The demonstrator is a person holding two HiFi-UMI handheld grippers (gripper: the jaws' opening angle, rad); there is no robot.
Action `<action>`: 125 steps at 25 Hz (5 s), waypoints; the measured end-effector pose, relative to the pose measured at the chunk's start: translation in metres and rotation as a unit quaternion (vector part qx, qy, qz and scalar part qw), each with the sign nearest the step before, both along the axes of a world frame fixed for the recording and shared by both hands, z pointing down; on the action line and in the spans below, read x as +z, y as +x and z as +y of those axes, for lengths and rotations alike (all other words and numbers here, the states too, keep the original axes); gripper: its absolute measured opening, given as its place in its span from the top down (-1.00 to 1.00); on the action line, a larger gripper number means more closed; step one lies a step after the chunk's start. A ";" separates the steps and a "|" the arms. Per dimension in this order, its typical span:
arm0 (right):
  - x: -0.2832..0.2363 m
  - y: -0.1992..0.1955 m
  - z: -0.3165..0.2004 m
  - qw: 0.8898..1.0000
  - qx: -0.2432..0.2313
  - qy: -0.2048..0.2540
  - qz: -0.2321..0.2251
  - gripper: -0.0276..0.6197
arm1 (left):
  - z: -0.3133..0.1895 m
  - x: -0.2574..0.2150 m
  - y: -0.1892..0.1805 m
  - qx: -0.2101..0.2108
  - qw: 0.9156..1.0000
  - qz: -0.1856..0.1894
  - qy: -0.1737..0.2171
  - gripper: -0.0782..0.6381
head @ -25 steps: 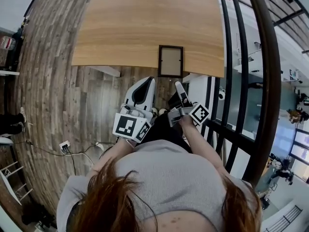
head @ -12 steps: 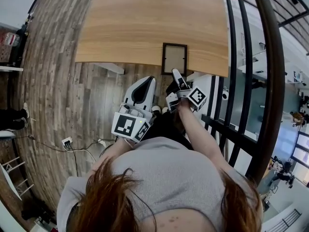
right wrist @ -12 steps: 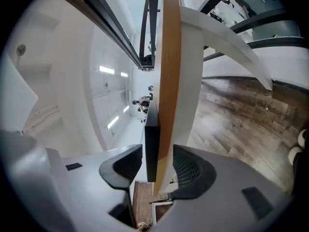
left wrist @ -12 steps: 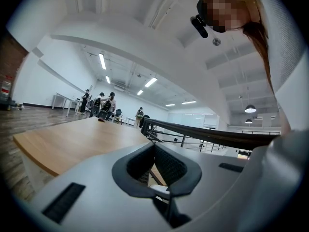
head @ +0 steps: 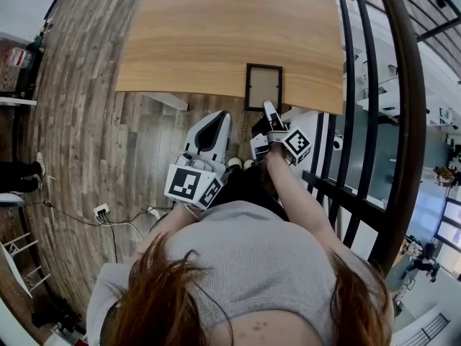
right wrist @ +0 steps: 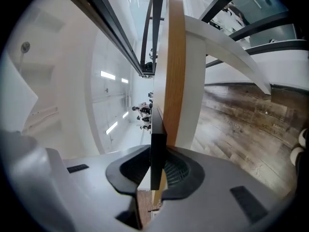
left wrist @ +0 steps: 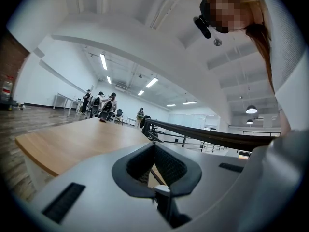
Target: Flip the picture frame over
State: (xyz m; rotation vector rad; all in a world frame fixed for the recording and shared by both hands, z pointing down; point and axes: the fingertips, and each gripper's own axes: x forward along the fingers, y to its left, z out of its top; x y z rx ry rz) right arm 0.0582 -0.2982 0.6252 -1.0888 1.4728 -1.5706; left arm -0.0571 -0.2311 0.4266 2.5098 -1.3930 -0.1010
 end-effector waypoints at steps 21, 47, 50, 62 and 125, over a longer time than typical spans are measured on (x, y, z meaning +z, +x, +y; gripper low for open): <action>-0.064 0.050 -0.004 0.977 0.054 0.005 0.205 0.66 | -0.005 -0.011 0.004 0.022 1.000 0.006 0.013 0.77; -0.080 -0.006 0.008 0.245 -0.157 0.249 0.924 0.67 | -0.012 -0.009 -0.002 0.022 1.000 0.012 0.000 0.77; -0.056 -0.014 0.018 0.198 -0.189 0.263 0.925 0.66 | -0.011 -0.009 -0.003 0.023 1.000 0.014 -0.001 0.77; 0.004 -0.026 0.018 0.097 -0.304 0.251 0.914 0.66 | -0.007 -0.007 -0.001 0.024 1.000 0.016 -0.005 0.77; -0.289 0.000 0.260 0.695 0.004 0.345 0.631 0.83 | 0.181 -0.054 0.069 0.072 0.992 0.038 0.093 0.77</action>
